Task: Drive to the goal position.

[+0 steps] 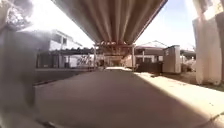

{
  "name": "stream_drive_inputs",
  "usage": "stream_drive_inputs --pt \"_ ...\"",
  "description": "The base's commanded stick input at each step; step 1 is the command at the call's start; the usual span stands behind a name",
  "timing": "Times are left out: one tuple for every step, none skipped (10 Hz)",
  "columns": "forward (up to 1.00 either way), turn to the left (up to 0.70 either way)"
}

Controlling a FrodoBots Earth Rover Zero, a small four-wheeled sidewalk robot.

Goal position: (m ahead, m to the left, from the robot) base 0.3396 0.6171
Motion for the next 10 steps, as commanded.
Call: stream_drive_inputs --pt "0.7 0.0" --pt "0.7 0.0" --pt "0.7 0.0" --pt "0.7 0.0" --pt "0.7 0.0" --pt "0.7 0.0" --pt "0.7 0.0" --pt "0.7 0.0" --pt "0.7 0.0" --pt "0.7 0.0"
